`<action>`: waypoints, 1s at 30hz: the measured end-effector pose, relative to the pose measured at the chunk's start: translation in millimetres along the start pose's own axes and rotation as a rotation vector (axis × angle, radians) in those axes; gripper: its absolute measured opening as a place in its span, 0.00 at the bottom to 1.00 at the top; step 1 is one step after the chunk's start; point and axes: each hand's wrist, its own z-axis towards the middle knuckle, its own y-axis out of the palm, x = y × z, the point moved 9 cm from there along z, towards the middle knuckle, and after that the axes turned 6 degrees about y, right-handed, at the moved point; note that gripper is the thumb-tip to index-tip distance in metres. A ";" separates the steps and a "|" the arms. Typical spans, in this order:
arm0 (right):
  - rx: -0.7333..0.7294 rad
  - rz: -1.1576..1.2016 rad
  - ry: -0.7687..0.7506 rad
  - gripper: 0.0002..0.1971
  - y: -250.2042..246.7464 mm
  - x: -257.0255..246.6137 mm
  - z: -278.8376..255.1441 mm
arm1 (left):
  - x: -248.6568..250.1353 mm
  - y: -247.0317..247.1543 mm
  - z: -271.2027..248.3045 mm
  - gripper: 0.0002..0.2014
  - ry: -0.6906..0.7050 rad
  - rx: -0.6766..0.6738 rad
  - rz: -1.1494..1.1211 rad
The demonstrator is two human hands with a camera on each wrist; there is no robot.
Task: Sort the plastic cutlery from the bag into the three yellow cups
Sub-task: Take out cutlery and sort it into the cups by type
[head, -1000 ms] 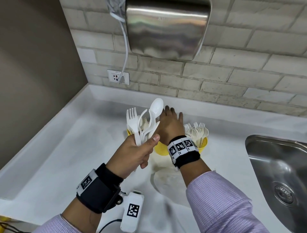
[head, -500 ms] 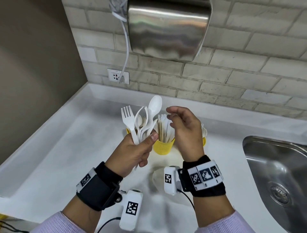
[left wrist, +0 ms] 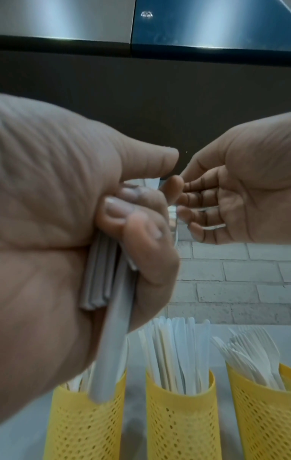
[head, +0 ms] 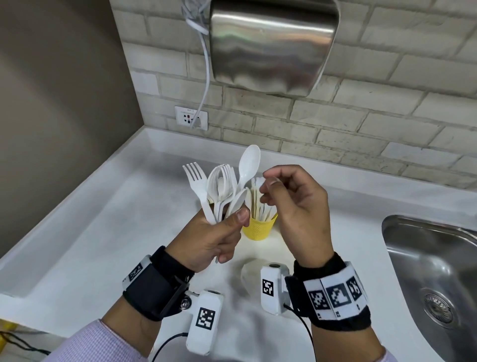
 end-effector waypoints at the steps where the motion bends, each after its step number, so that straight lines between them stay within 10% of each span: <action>1: 0.005 -0.015 -0.026 0.05 1.1 -5.2 -1.6 | 0.4 -0.2 -0.1 0.13 0.001 -0.001 0.000; 9: -0.061 -0.392 -0.226 0.09 17.4 -40.1 -11.8 | 6.0 -2.0 1.9 0.10 0.048 0.028 0.119; 19: -0.205 -0.631 -0.098 0.07 24.6 -33.7 -3.7 | 9.1 -1.5 3.2 0.02 0.100 0.045 0.184; 30: 0.094 -0.625 -0.380 0.03 16.8 -53.5 -4.8 | 3.5 -7.5 5.3 0.09 0.117 0.082 0.271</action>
